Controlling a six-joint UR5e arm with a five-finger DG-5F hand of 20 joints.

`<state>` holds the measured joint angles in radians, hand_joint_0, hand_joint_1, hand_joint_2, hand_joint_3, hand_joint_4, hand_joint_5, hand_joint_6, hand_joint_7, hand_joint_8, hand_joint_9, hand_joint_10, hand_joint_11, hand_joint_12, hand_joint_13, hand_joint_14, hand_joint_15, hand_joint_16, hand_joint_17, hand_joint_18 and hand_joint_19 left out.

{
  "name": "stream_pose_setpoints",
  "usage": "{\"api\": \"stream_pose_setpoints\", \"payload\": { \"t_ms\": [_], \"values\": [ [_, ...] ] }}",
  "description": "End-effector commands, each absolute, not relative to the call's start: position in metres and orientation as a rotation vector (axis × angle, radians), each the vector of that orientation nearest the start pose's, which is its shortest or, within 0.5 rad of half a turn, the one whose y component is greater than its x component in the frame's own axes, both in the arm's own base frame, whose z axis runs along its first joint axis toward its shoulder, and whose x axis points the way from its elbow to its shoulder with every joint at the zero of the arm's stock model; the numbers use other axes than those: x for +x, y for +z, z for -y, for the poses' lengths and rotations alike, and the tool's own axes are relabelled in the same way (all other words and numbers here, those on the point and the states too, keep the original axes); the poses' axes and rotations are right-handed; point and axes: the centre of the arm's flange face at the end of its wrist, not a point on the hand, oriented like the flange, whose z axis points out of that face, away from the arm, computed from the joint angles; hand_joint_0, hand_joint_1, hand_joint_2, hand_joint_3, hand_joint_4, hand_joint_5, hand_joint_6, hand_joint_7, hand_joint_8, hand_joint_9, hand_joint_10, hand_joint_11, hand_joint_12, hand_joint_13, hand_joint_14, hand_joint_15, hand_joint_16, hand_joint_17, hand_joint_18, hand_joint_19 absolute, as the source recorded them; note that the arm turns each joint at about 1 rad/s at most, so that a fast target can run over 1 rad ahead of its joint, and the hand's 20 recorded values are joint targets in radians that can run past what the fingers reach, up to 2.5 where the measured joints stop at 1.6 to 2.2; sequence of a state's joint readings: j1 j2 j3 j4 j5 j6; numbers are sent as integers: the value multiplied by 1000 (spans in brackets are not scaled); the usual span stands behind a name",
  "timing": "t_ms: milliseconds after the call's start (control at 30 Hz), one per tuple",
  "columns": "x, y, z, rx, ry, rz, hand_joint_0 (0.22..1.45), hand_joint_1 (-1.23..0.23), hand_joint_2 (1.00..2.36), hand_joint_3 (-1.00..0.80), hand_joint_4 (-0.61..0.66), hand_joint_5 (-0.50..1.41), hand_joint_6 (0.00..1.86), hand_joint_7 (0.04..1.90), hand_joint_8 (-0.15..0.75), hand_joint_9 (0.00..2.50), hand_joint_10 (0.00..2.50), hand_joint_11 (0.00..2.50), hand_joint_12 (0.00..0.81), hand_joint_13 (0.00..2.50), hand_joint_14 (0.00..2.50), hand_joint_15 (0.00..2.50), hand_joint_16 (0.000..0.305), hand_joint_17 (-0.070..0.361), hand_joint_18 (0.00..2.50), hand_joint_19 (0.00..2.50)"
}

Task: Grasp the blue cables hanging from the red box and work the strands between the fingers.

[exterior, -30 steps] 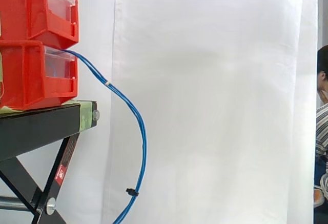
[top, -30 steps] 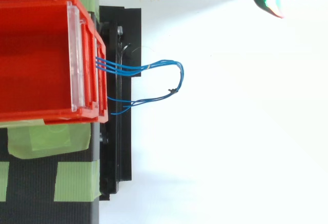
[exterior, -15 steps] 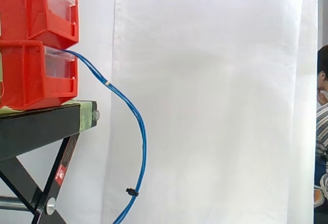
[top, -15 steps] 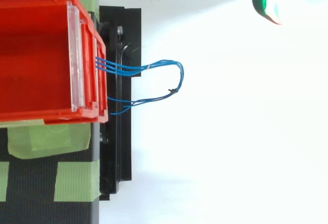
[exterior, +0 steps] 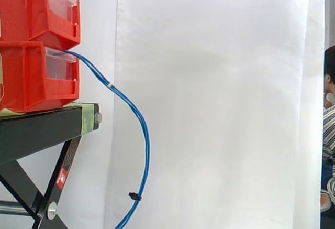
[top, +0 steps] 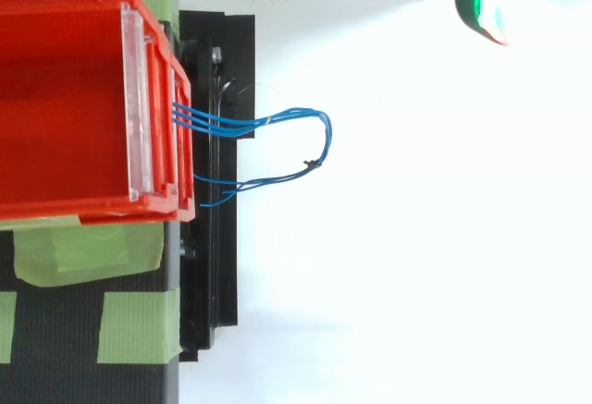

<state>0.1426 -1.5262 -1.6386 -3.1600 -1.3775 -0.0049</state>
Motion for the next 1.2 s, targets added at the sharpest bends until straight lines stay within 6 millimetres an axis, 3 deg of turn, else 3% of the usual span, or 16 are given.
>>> {"api": "stream_pose_setpoints", "payload": {
  "t_ms": [0,200,367,533,600,633,667,900,1167],
  "values": [
    [484,474,85,1254,1144,-1207,683,-390,1000,-1000,140,-434,5,662,278,0,0,12,358,0,3,179,73,164,0,124],
    [484,472,84,1252,1141,-1219,687,-391,1000,-1000,141,-431,5,663,278,0,0,19,359,0,3,183,72,163,0,128],
    [470,418,86,1315,1096,-1282,688,-392,1000,-1000,143,-429,5,665,281,0,0,16,357,0,3,180,72,163,0,128],
    [471,404,85,1290,1119,-1248,689,-393,1000,-1000,145,-425,5,668,282,0,0,31,358,0,3,184,72,163,0,128],
    [467,384,87,1293,1116,-1252,689,-393,1000,-1000,146,-424,5,668,283,0,0,31,357,0,3,183,72,163,0,134],
    [467,384,87,1293,1116,-1252,689,-393,1000,-1000,146,-424,5,670,284,0,0,23,356,0,4,180,73,163,0,130],
    [464,371,87,1290,1118,-1243,690,-394,1000,-1000,147,-423,5,670,283,0,0,30,357,0,3,183,72,163,0,134],
    [452,329,94,1281,1102,-1160,691,-394,1000,-1000,148,-418,5,670,284,0,0,32,359,0,3,185,72,163,0,139],
    [439,298,99,1302,1052,-1074,692,-397,1000,-1000,151,-414,5,673,287,0,1,47,357,0,4,185,72,162,0,131]
  ]
}}
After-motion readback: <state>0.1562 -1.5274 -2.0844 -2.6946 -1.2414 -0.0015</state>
